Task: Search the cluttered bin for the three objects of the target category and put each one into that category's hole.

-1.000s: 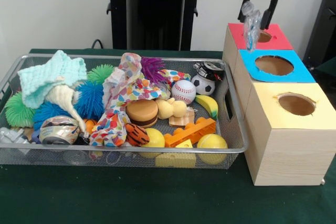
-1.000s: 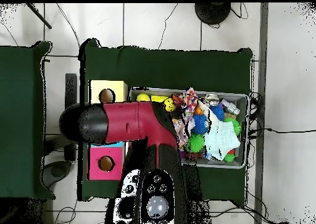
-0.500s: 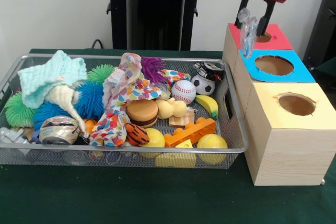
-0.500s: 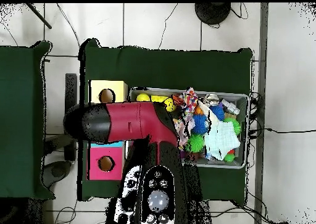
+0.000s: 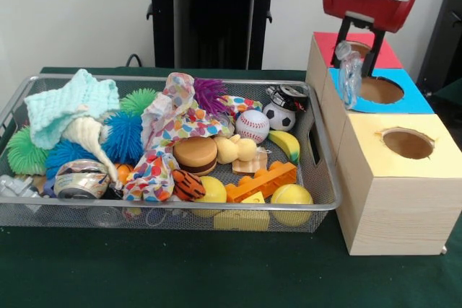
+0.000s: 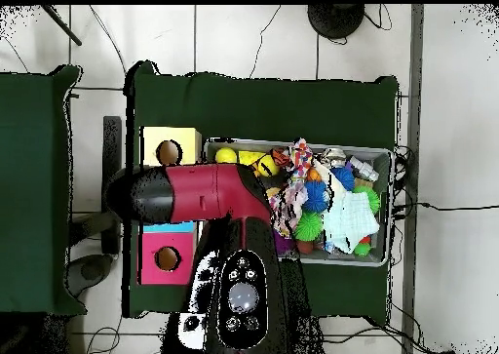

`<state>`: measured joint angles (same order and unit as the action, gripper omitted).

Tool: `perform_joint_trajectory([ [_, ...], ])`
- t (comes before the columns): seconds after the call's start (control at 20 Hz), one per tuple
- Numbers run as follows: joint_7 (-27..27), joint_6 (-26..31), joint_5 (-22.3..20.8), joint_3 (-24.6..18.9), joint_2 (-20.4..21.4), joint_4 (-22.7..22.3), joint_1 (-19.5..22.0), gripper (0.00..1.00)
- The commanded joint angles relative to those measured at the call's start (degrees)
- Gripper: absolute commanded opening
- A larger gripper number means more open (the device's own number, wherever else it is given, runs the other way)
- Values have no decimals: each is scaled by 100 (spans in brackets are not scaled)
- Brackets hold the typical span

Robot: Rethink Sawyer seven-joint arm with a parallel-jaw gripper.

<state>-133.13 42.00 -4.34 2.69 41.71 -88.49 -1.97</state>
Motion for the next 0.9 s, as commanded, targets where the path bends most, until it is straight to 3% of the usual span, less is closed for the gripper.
perform_joint_trajectory([
  [0.05, -786, -151, 364, -349, -215, -749, -69, 0],
  [0.9, -805, -230, 653, -254, -293, -896, -328, 0],
])
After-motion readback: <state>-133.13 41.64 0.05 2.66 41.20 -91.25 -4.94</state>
